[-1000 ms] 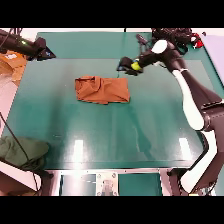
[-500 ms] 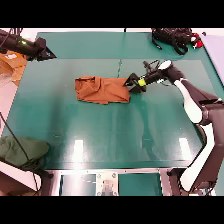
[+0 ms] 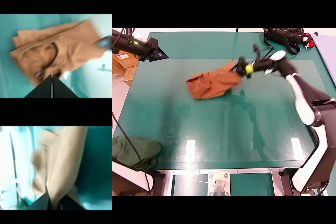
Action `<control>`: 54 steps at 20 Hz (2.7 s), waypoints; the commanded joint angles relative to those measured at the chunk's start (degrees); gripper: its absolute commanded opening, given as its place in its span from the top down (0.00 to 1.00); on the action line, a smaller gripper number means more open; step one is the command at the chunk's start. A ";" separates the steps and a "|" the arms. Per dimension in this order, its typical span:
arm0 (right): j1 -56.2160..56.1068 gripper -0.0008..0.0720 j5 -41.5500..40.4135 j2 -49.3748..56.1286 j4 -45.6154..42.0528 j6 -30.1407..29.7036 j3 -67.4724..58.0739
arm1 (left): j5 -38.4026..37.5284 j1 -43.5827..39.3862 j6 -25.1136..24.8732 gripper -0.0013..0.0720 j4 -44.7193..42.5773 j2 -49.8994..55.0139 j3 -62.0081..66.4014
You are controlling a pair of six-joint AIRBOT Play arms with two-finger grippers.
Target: Fold the shirts.
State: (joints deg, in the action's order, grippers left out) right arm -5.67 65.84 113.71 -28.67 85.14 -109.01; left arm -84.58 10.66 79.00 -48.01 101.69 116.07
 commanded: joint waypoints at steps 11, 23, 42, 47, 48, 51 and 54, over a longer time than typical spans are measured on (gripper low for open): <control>36.41 0.96 5.51 -23.39 -25.90 20.35 -6.45 | -0.55 0.04 0.00 0.95 0.00 -0.02 -0.02; 52.22 0.96 11.21 -31.82 -39.63 37.05 9.25 | -0.94 0.04 0.00 0.95 0.02 -0.02 -0.02; 71.71 0.74 13.25 -51.58 -63.41 38.66 51.08 | -3.13 0.04 -0.02 0.95 0.00 -0.02 -0.02; 71.47 0.09 10.97 -50.97 -59.98 34.32 50.27 | -3.08 0.04 -0.07 0.95 0.22 -0.09 -0.02; 70.34 0.09 9.40 -50.97 -55.98 32.94 48.04 | -2.99 0.04 -0.13 0.95 0.55 -0.20 0.00; 62.77 0.40 4.04 -50.97 -46.64 27.50 41.81 | -2.27 0.04 0.02 0.95 0.85 -2.12 0.02; 51.58 0.95 0.39 -50.99 -44.85 21.81 39.74 | -3.56 0.02 0.76 0.95 -0.15 -6.34 -2.23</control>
State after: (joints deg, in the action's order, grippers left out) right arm 53.98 70.39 62.72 -77.82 112.46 -66.74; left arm -87.48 10.68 79.05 -47.51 98.17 115.33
